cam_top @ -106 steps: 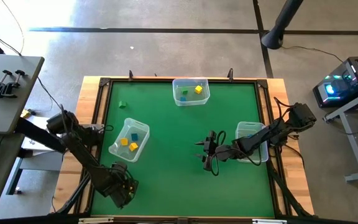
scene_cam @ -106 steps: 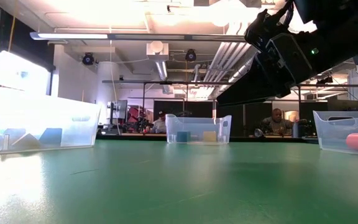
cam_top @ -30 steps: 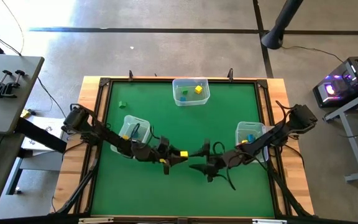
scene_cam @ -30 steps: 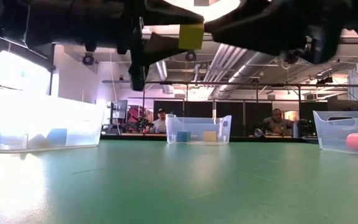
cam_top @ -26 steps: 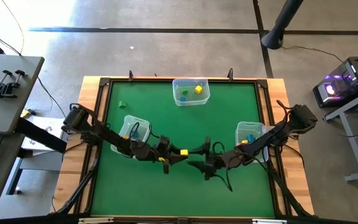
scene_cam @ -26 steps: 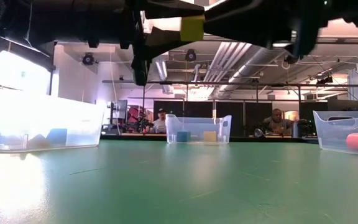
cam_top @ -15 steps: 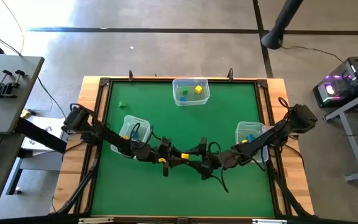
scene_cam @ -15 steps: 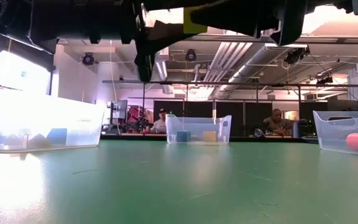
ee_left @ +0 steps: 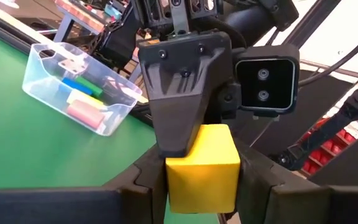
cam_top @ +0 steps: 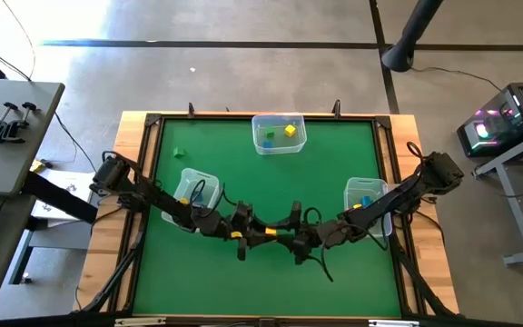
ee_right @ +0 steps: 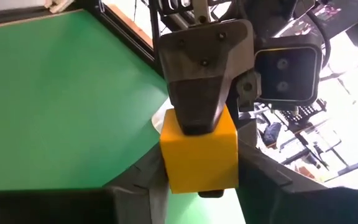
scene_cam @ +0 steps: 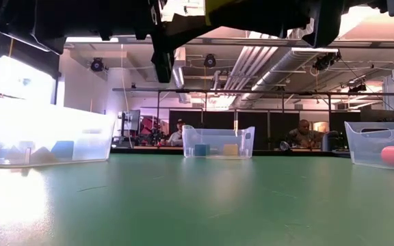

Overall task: Sort blocks by size
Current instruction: Put the yellow cube block into the top transparent bin

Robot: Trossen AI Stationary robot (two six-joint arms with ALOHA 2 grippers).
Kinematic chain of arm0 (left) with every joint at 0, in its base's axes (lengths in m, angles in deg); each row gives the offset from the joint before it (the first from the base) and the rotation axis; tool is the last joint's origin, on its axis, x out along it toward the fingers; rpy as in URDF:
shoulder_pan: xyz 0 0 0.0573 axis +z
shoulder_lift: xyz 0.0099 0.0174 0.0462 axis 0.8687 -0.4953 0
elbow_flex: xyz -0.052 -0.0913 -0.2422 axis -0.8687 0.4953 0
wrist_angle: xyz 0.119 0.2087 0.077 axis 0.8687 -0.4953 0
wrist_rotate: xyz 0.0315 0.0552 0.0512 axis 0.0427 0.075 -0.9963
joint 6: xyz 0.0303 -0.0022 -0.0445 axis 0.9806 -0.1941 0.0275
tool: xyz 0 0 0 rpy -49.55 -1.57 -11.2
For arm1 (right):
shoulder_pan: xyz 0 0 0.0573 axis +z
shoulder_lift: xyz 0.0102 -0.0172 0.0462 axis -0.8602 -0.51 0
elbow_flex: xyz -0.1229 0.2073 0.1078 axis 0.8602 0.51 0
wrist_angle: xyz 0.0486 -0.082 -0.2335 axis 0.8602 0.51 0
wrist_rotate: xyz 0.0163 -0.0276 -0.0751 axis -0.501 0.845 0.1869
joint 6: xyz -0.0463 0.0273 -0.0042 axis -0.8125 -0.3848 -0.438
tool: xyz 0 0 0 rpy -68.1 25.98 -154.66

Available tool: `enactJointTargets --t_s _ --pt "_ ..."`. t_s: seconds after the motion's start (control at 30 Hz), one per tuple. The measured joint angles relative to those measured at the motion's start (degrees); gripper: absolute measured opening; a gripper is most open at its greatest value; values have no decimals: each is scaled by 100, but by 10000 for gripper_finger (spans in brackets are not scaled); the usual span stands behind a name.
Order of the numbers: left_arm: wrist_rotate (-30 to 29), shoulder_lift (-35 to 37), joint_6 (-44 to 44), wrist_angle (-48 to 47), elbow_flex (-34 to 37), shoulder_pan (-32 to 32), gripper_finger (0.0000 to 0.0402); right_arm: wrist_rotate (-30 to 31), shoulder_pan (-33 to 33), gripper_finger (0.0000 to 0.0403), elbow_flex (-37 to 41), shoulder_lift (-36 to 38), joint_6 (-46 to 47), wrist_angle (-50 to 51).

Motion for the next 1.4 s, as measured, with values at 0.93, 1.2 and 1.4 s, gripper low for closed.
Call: enactJointTargets --t_s 0.93,1.2,1.4 --pt "-111 66 131 -968 7 52 207 -895 -2453 133 4 1580 1633 2545" --pt "-191 66 131 -1084 7 55 207 -2353 -4454 133 4 679 2633 1438" --pt "-421 66 129 -1158 7 55 207 -3191 -5443 133 -311 -208 3487 1107"
